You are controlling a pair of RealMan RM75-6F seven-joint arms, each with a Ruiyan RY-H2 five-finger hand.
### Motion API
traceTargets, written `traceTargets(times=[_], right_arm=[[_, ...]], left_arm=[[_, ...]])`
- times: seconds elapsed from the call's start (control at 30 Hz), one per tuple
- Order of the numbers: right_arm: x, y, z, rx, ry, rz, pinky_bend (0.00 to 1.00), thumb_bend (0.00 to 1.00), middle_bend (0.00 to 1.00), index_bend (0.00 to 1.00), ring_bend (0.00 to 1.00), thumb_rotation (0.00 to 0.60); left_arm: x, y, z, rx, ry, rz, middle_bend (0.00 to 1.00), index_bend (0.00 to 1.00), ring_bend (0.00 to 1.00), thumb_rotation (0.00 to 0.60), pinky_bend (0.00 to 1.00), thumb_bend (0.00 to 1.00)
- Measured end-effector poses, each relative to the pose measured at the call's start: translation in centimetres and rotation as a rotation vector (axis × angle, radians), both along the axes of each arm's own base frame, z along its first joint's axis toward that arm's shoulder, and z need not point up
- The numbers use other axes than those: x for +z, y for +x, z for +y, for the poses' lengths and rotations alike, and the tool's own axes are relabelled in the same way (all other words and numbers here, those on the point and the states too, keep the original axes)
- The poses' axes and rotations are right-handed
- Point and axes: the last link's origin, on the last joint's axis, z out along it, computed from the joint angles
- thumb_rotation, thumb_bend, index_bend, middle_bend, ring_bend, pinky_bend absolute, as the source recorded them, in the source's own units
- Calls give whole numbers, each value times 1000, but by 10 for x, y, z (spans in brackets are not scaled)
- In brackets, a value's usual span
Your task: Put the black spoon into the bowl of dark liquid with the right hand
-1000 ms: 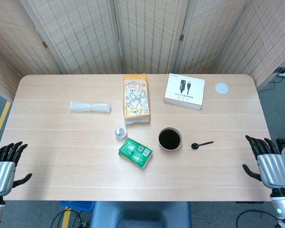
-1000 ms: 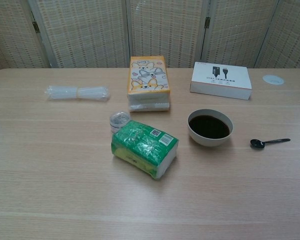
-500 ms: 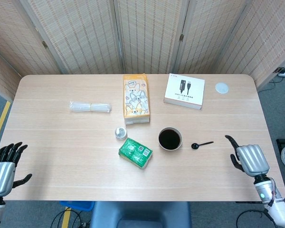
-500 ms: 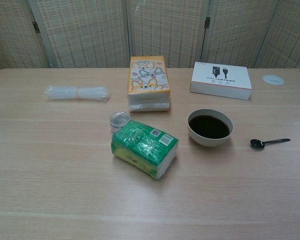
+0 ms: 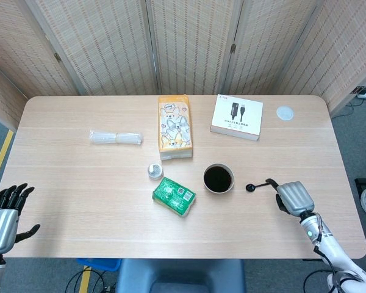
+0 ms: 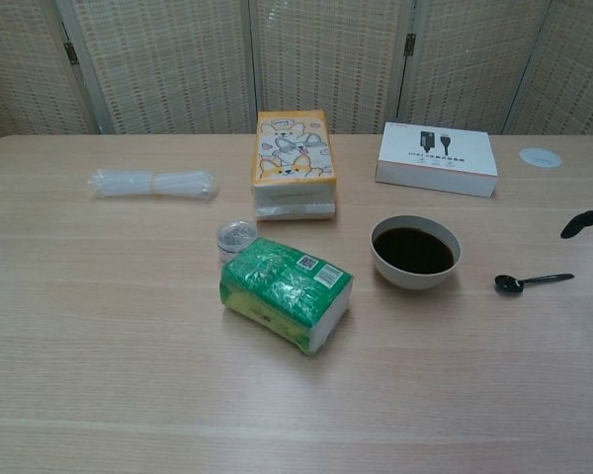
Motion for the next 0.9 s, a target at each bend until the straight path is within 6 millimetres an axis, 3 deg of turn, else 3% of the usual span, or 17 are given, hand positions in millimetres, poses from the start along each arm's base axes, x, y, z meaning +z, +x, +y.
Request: traceTargets(times=[0.4,0.9], right_arm=[[-38,1,-16,-26,86,0,1000,718,889,206,1000,600],[-59,8,-22,-3,140,19,1000,719,891,206,1000,600]], left_arm=[[-1,0,1,4,-3,-3,143,183,121,600,155,136],[1,-3,-1,11,-1,-2,143,183,121,600,155,136]])
